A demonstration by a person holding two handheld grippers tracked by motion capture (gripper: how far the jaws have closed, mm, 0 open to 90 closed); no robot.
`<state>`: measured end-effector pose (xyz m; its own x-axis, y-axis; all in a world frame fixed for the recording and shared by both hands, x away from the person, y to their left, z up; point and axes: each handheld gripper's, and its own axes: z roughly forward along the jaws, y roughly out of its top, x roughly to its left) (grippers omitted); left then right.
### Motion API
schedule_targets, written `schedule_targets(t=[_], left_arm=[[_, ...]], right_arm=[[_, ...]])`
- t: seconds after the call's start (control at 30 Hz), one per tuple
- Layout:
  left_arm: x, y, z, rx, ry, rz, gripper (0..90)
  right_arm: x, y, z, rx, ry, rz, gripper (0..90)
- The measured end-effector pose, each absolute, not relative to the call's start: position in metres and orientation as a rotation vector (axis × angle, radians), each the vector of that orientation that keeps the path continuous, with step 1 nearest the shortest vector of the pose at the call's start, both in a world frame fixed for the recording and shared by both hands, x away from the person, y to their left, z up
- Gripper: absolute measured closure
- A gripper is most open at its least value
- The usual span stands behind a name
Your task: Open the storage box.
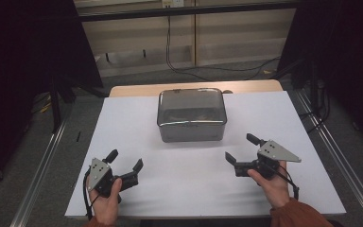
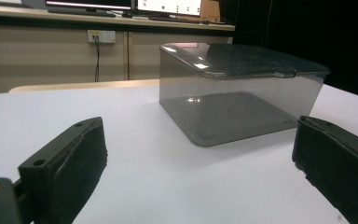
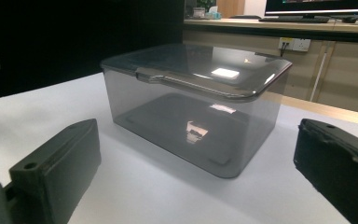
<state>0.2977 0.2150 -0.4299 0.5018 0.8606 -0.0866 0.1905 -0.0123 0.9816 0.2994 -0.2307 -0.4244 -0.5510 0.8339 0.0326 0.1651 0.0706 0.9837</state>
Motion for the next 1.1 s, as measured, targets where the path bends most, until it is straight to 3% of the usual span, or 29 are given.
schedule_targets(t=[0.6, 1.1], left_arm=[[0.301, 0.218, -0.432, 1.512, 0.979, 0.681, 2.6], [0.301, 0.219, -0.431, 1.514, 0.971, 0.686, 2.7]], right_arm=[[0.327, -0.191, -0.412, 0.85, 1.856, 1.544, 0.0], [0.351, -0.161, -0.407, 0.705, 1.911, 1.383, 4.6]])
